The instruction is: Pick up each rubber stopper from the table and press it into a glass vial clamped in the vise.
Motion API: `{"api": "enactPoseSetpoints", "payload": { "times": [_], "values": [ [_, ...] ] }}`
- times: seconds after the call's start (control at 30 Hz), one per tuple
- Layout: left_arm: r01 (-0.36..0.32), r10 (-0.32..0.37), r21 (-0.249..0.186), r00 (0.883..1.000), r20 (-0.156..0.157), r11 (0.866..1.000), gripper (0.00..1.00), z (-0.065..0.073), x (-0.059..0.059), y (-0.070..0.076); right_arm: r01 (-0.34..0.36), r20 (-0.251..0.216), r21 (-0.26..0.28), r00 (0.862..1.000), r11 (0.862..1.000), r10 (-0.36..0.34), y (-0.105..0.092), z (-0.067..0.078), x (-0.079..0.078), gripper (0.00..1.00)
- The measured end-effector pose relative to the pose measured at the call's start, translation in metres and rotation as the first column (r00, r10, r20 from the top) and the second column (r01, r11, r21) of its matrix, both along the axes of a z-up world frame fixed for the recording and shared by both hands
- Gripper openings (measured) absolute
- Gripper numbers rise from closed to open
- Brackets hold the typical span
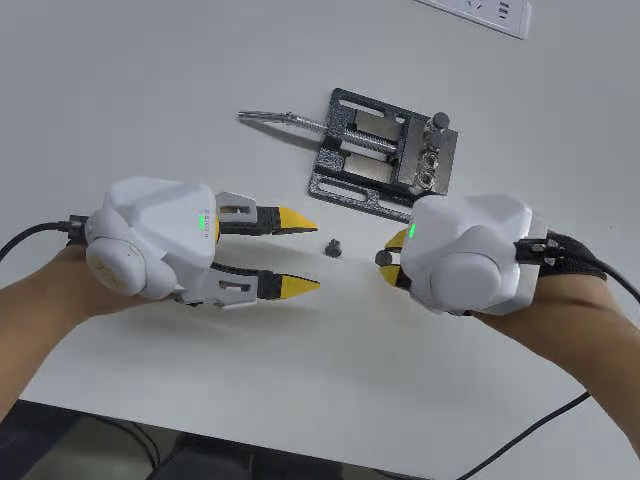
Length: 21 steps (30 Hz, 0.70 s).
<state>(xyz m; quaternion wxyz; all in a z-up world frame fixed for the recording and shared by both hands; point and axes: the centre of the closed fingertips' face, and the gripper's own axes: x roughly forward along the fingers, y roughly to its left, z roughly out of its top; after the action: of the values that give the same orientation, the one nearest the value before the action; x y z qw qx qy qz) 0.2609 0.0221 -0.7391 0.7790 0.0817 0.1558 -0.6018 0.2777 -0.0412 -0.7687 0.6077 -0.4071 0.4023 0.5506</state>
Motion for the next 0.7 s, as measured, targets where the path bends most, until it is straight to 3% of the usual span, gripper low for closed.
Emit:
{"api": "enactPoseSetpoints", "payload": {
  "times": [0.7],
  "values": [
    [0.005,-0.005,0.002,1.0,0.017,1.0,0.3,0.008,0.013,-0.004,0.043,0.046,0.024,0.998,0.999,-0.044,-0.012,0.033,0.041,0.11]
  ]
}}
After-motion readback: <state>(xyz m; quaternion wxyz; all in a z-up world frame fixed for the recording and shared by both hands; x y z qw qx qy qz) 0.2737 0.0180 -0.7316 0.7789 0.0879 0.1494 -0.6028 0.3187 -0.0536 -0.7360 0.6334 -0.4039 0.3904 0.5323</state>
